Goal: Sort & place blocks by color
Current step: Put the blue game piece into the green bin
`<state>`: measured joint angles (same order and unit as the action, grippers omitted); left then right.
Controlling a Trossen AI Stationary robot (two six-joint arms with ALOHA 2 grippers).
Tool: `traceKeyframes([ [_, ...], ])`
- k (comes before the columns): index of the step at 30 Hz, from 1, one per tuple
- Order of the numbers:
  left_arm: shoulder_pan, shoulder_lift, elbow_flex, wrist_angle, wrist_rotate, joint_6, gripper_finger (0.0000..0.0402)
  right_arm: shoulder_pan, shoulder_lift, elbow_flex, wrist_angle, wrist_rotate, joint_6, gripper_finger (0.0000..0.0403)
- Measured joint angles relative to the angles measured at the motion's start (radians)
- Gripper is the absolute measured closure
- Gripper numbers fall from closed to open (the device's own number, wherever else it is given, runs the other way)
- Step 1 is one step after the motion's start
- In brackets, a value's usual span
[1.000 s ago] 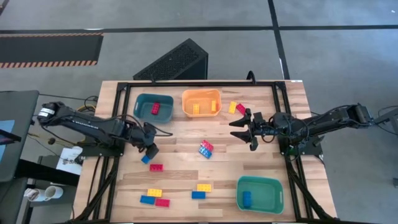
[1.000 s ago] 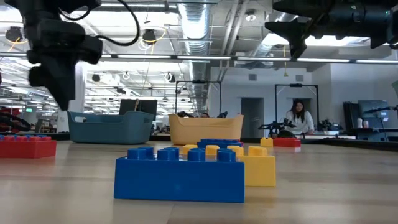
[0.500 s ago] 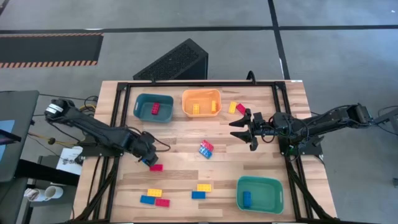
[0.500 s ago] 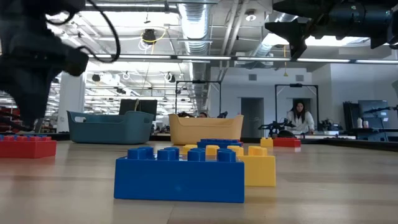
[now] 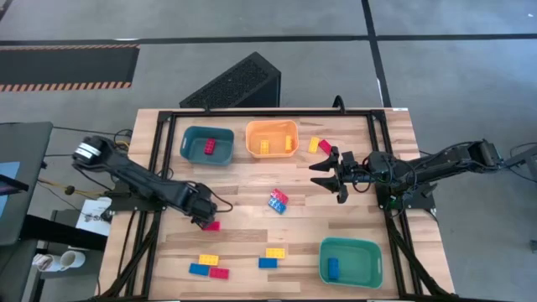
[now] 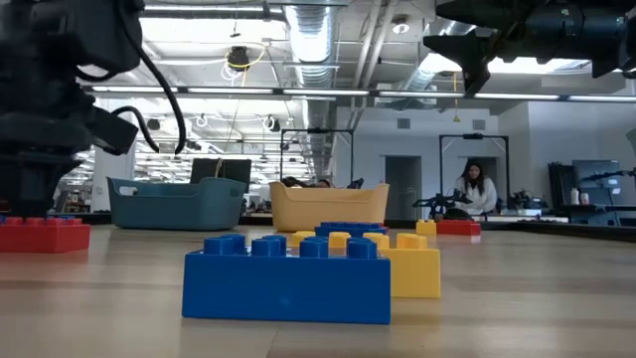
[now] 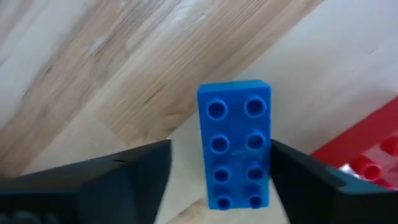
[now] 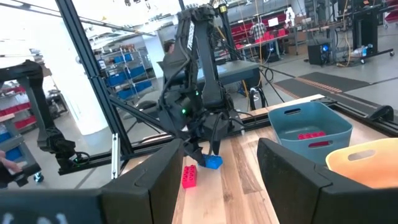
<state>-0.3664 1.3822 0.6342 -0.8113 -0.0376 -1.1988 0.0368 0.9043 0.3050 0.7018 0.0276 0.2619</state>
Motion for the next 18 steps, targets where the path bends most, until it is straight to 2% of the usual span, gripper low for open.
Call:
traceKeyframes([
  [5, 0.013, 0.033, 0.004, 0.009, 0.004, 0.046, 0.0299, 0.000, 0.000, 0.000, 0.000, 0.000, 0.000, 0.0172],
  [8, 0.026, 0.034, 0.015, 0.044, -0.014, 0.099, 0.0299, 0.000, 0.000, 0.000, 0.000, 0.000, 0.000, 0.0172],
  [14, 0.085, -0.042, 0.104, 0.138, -0.154, 0.302, 0.0299, 0.000, 0.000, 0.000, 0.002, 0.000, 0.000, 0.0172],
  [16, 0.101, -0.075, 0.120, 0.296, -0.189, 0.417, 0.0299, 0.000, 0.000, 0.000, 0.001, 0.000, 0.000, 0.0172],
  [18, 0.119, -0.096, 0.120, 0.533, -0.194, 0.547, 0.0299, 0.000, 0.000, 0.000, 0.003, 0.000, 0.000, 0.0172],
])
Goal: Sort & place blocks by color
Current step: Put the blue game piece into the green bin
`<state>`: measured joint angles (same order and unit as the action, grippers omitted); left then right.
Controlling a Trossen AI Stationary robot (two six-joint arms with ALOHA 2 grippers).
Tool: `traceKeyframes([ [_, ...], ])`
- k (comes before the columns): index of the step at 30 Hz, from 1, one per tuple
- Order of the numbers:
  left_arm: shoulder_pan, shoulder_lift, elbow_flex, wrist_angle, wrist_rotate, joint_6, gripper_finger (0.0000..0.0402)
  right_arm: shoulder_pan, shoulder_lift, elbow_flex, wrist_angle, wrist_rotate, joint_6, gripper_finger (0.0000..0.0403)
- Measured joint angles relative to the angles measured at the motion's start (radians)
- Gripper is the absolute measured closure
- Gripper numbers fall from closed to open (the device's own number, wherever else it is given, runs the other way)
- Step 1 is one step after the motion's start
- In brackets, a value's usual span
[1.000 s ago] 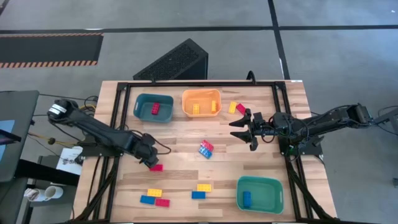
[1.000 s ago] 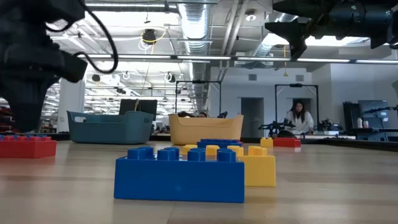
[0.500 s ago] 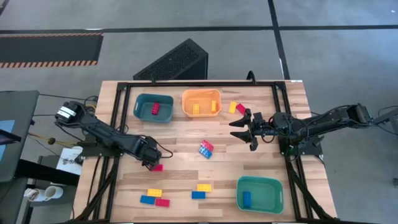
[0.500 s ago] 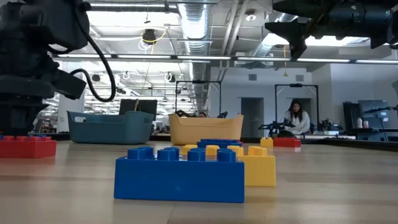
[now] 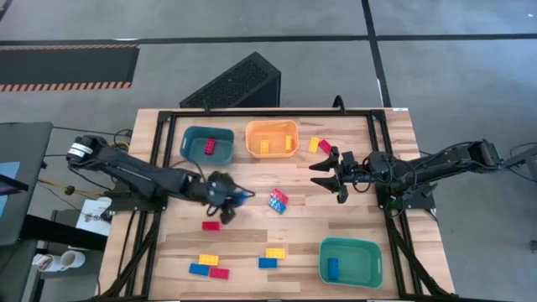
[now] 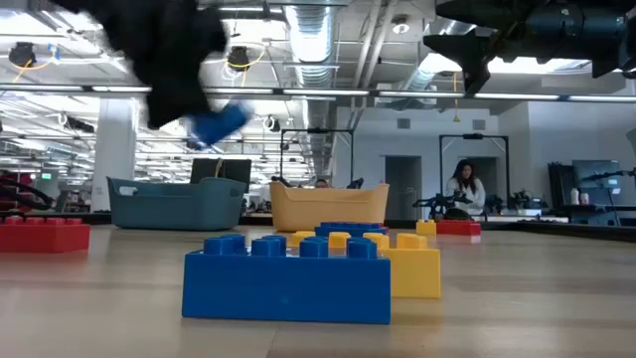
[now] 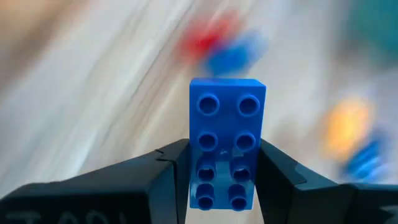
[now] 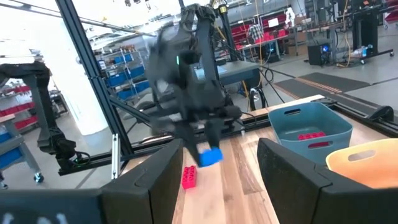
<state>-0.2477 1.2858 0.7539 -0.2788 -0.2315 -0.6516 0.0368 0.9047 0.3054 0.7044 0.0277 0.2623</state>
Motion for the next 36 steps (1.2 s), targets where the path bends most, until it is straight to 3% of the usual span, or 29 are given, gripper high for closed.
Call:
traceKeyframes([
  [5, 0.024, 0.081, -0.002, 0.641, 0.085, 0.173, 0.0299, 0.000, -0.004, 0.000, 0.001, 0.000, 0.000, 0.0172],
  [8, 0.024, 0.210, 0.044, 0.818, 0.166, 0.249, 0.0299, 0.000, -0.007, 0.000, -0.003, 0.000, 0.000, 0.0172],
  [14, 0.025, 0.477, 0.274, 0.839, 0.264, 0.368, 0.0299, 0.000, -0.059, 0.000, -0.061, 0.000, -0.005, 0.0172],
  [22, 0.024, 0.697, 0.544, 0.852, 0.391, 0.440, 0.0299, -0.015, -0.249, 0.000, -0.292, 0.005, 0.000, 0.0172],
  [28, 0.024, 0.830, 0.682, 0.855, 0.458, 0.442, 0.0299, -0.020, -0.343, 0.000, -0.386, 0.027, 0.002, 0.0172],
  [36, 0.021, 0.954, 0.787, 0.857, 0.513, 0.404, 0.0299, -0.020, -0.348, 0.000, -0.402, 0.027, 0.010, 0.0172],
])
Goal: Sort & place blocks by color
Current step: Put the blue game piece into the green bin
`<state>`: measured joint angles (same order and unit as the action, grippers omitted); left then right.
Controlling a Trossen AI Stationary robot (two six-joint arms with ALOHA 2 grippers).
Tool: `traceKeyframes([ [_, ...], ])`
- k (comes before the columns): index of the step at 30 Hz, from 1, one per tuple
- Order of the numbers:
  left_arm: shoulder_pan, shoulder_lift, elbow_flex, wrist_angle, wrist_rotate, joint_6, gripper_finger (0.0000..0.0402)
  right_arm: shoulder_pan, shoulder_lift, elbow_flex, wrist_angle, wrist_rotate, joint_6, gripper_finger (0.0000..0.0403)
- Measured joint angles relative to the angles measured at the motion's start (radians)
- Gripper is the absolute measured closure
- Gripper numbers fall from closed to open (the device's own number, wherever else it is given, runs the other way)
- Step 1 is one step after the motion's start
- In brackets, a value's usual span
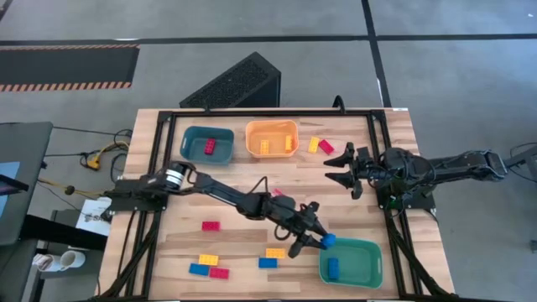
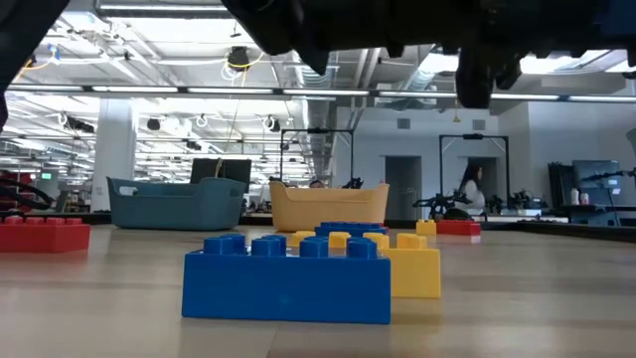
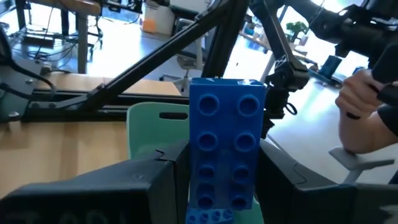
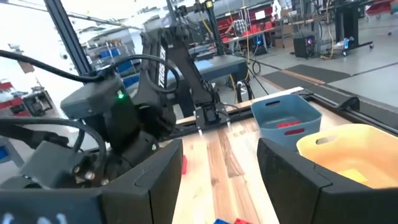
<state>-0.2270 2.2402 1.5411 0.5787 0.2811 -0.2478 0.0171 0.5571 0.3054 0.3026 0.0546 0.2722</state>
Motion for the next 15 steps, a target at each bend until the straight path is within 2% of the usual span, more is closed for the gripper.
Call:
traceKeyframes([
  [7, -0.017, 0.067, 0.049, 0.009, 0.011, 0.021, 0.0295, 0.000, 0.000, 0.000, -0.003, 0.000, 0.000, 0.0172],
  [15, -0.027, 0.105, 0.094, 0.002, 0.016, 0.019, 0.0228, 0.000, -0.001, 0.000, -0.003, 0.000, 0.000, 0.0172],
])
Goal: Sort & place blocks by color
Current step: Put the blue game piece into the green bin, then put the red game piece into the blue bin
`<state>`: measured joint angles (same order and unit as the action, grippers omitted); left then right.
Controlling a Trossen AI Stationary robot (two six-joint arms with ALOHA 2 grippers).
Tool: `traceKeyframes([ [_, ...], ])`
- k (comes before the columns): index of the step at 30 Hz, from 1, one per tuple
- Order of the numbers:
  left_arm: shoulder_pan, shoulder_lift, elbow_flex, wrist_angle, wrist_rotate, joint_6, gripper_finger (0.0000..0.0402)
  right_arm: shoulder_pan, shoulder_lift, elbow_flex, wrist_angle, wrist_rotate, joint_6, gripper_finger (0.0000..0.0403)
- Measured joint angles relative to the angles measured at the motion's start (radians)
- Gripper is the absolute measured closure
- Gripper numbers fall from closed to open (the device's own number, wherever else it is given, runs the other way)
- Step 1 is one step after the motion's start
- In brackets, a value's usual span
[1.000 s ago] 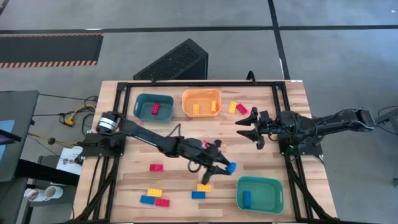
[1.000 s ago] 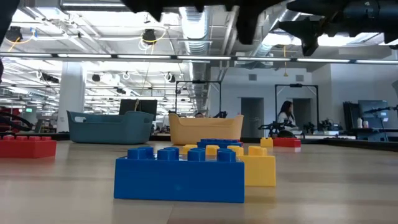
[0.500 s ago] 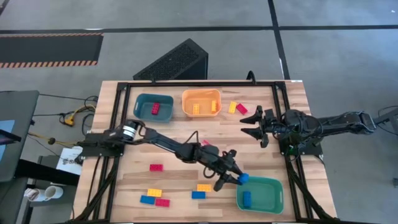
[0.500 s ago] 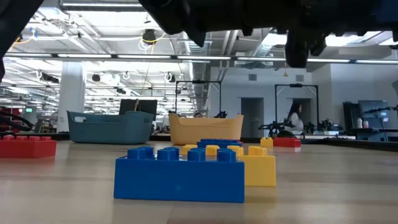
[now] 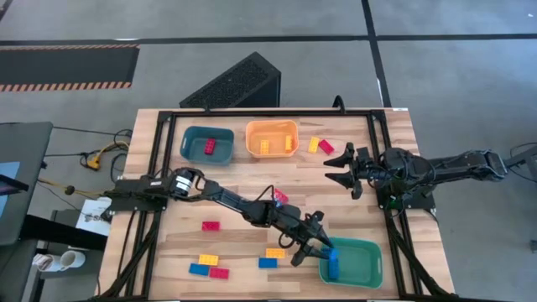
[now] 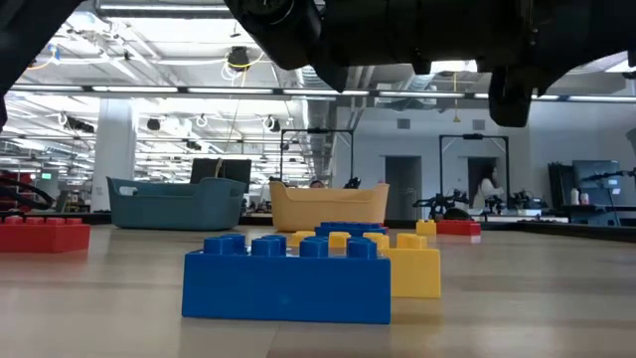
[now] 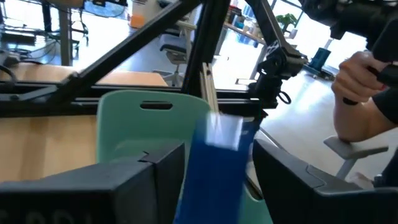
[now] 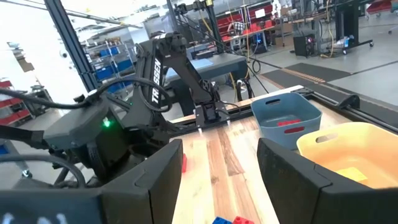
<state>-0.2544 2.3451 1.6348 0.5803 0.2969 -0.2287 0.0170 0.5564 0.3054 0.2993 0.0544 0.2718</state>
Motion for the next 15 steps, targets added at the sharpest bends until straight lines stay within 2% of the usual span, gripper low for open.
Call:
traceKeyframes([
  [6, 0.021, -0.010, 0.000, -0.027, 0.024, -0.021, 0.0193, 0.000, 0.000, 0.000, 0.000, 0.000, 0.000, 0.0172],
  [12, 0.100, -0.134, -0.002, -0.289, 0.159, -0.030, 0.0183, 0.000, 0.001, 0.000, -0.011, -0.001, 0.009, 0.0172],
  [15, 0.117, -0.238, -0.001, -0.446, 0.114, 0.080, 0.0199, 0.000, 0.001, 0.000, -0.014, -0.001, 0.011, 0.0172],
])
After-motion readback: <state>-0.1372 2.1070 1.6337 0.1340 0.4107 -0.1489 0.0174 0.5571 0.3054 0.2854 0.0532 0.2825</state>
